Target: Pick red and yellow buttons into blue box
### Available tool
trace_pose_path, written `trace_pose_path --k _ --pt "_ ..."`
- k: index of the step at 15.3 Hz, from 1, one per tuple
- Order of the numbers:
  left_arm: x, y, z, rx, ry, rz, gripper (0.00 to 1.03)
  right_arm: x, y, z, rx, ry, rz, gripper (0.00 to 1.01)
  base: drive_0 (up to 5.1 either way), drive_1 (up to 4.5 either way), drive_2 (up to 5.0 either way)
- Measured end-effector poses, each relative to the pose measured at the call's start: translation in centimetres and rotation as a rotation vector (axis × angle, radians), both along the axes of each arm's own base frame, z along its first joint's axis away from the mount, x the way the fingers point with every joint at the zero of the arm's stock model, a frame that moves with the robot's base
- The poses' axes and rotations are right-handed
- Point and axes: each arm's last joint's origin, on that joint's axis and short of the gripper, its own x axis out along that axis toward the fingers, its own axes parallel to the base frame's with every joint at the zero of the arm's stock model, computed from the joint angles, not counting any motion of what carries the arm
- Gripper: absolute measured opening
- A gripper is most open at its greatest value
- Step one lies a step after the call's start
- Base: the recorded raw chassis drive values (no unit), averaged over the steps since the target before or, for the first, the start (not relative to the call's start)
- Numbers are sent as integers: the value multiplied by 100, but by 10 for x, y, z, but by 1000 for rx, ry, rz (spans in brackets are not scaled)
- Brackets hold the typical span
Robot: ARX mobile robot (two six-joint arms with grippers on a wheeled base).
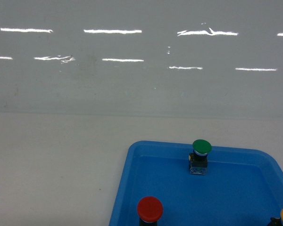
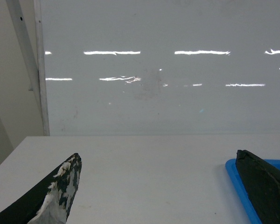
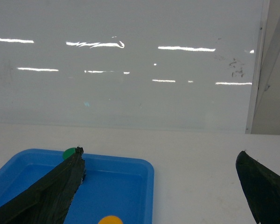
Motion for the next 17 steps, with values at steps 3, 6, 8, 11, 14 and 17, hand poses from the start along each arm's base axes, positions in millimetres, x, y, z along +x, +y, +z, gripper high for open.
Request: trace_pose_path --k 3,6,8,11,14,17 --pt "0 0 0 0 0 0 98 0 0 0 0 0 0 98 0 0 0" --pt "0 0 0 0 0 0 98 0 0 0 0 0 0 98 0 0 0" --pt "0 0 0 0 0 0 98 0 0 0 0 0 0 98 0 0 0" --pt "0 0 0 0 0 0 98 0 0 0 0 0 0 98 0 0 0" --pt "0 0 0 0 0 0 98 0 0 0 0 0 0 98 0 0 0" --pt "0 0 0 0 0 0 98 0 0 0 0 0 0 98 0 0 0"
